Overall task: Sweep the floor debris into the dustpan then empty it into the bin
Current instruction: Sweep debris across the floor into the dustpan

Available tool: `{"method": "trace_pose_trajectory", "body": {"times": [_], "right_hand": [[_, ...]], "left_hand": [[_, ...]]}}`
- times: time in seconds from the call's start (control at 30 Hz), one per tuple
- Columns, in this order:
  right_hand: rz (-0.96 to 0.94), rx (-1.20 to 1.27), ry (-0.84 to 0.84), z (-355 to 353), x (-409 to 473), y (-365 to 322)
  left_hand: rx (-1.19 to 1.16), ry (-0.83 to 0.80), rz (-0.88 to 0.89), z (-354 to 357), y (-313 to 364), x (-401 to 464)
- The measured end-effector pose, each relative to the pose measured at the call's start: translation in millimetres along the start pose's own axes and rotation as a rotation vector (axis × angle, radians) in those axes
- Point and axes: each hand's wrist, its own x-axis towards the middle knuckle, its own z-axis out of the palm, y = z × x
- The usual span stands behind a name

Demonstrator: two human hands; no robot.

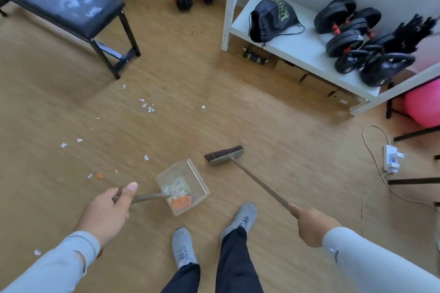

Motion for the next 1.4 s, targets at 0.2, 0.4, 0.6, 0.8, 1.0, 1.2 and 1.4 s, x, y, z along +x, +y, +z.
{"method": "trace_pose_trajectory", "body": {"times": [0.2,0.4,0.6,0.8,1.0,1.2,1.4], "right_hand": [[0.060,0.321,-0.051,9,-31,54],[0.141,0.746,-0.045,21,-44,54],[0.154,0.751,-0.037,35,-1,-36],[-0.012,0.720,-0.112,91,-18,-140],[-0.058,0.758,-0.285,67,-63,-82],[0.089,1.076,-0.322,6,-81,13],[0.062,0.732,-0.056,-7,-33,-52]], "left_hand": [[0.012,-0.034,0.037,1,10,5],[0.105,-0.118,0.090,18,32,26],[0.226,-0.174,0.095,67,53,50],[0.272,-0.151,0.106,81,43,59],[0.294,-0.155,0.102,77,47,65],[0.297,-0.163,0.093,76,45,65],[0.295,-0.144,0.096,75,47,64]]}}
